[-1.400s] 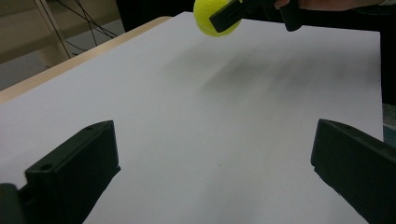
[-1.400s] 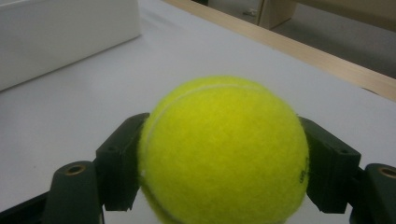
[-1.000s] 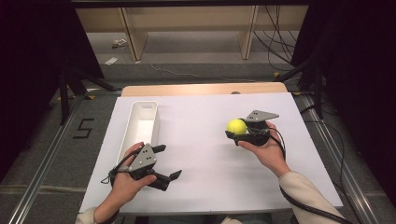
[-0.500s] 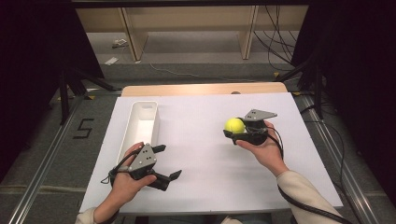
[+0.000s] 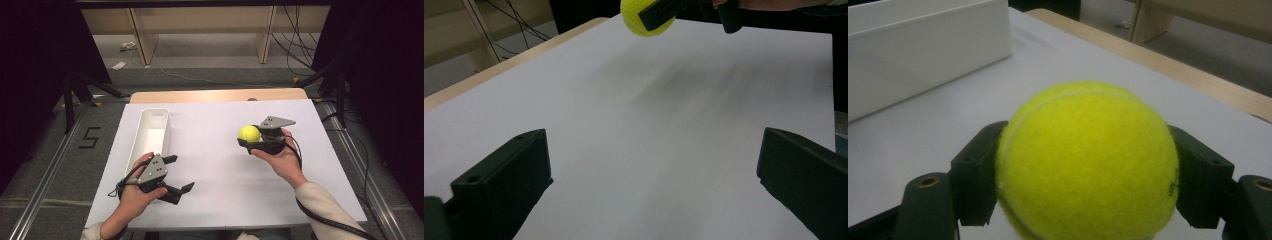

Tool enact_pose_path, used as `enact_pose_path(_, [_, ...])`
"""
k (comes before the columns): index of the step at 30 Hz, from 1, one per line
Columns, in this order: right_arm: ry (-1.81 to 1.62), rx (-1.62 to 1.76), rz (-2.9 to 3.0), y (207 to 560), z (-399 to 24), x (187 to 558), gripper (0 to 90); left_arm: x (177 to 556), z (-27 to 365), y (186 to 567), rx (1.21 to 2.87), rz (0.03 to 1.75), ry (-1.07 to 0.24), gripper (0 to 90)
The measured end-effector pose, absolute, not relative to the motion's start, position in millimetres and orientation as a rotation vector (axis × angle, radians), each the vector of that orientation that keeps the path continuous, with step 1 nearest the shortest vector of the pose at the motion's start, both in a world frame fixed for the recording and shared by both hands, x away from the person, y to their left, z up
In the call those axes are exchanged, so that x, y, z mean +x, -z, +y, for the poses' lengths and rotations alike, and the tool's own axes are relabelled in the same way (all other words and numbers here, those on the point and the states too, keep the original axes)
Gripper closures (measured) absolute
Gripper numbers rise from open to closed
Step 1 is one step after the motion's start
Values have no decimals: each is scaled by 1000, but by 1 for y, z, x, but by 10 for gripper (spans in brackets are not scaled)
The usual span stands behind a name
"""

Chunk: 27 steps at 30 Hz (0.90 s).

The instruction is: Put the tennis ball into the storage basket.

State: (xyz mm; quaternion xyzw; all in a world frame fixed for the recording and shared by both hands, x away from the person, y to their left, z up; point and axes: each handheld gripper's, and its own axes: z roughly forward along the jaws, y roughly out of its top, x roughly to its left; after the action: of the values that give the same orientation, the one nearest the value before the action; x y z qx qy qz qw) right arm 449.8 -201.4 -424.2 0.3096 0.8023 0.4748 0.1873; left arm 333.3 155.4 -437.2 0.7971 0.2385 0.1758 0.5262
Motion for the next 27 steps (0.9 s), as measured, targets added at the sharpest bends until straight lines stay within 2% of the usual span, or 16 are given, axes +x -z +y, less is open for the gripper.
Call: enact_pose_path(27, [-1364,867,2262,423,-193,452,264,333,155,437,1909,567,-418,4])
